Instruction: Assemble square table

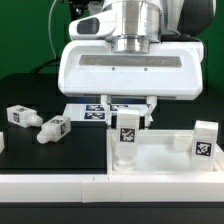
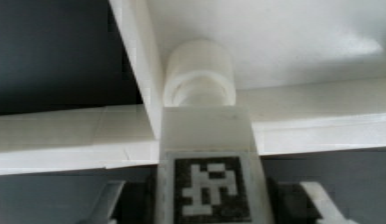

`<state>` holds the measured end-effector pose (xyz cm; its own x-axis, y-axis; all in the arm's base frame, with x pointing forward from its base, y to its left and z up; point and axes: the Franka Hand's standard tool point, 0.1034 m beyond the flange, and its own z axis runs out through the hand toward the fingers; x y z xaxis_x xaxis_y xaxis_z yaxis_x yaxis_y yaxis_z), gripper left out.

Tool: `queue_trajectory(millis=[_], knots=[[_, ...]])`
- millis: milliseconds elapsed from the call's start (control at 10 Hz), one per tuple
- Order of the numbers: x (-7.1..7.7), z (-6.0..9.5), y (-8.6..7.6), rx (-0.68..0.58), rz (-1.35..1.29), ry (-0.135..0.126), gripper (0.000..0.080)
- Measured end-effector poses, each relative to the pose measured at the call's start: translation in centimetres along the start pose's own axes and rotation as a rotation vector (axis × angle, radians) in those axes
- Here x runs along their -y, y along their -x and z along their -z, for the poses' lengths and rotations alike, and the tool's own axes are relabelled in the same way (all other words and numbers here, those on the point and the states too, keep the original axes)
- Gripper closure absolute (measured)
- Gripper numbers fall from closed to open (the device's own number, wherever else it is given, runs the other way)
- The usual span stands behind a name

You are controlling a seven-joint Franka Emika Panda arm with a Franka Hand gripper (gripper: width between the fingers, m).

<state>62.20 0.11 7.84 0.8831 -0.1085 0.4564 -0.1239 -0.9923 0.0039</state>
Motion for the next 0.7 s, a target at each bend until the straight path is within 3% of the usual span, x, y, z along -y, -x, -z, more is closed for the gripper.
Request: queue_trajectory(millis=[500, 600, 700], knots=[[-0.24, -0.26, -0.06, -0.030, 0.003, 0.009, 0.0515], [-0.24, -0.27, -0.05, -0.030, 0.003, 0.009, 0.0396], [-0.24, -0.27, -0.05, -0.030, 0.003, 0.009, 0.0396]])
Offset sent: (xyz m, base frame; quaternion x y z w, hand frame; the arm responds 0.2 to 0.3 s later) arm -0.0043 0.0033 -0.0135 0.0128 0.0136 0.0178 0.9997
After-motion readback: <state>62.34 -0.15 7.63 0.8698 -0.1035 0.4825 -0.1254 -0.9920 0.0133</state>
